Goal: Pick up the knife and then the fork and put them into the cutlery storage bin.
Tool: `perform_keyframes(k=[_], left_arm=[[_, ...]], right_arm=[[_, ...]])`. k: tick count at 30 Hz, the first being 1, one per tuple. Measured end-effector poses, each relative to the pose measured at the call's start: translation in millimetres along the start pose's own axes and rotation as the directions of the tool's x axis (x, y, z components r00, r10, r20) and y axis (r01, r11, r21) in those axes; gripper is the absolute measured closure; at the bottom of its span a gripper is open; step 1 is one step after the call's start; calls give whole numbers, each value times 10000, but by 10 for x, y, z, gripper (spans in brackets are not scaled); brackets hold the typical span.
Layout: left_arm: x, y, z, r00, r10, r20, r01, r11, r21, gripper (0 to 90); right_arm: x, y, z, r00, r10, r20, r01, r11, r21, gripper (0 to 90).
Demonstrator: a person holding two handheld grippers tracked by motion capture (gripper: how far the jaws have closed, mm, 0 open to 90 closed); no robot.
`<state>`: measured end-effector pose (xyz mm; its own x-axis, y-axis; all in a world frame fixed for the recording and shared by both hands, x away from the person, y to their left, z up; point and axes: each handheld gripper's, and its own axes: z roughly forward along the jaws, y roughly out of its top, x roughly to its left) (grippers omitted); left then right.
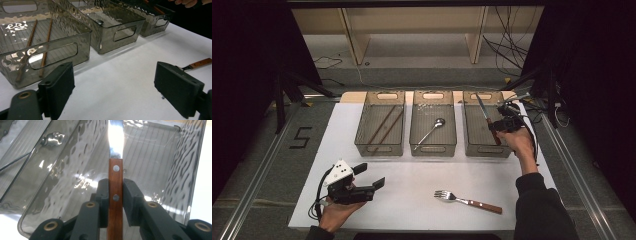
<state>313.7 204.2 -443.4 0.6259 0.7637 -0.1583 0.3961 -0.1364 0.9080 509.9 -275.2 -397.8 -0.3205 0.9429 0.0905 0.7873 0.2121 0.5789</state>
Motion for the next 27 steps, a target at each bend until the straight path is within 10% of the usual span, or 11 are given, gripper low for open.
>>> perform_keyframes(k=[13,27], left_arm=[[-3,-2,4,10000,13,14,-13,10000,27,161],[-9,-6,9,10000,24,12,-24,10000,-12,161]], right_arm=[[130,-36,-205,9939,-702,-856,630,9945,-840,431],[596,-356,-589,9371,-2749,-2152,2360,9531,-1897,323]])
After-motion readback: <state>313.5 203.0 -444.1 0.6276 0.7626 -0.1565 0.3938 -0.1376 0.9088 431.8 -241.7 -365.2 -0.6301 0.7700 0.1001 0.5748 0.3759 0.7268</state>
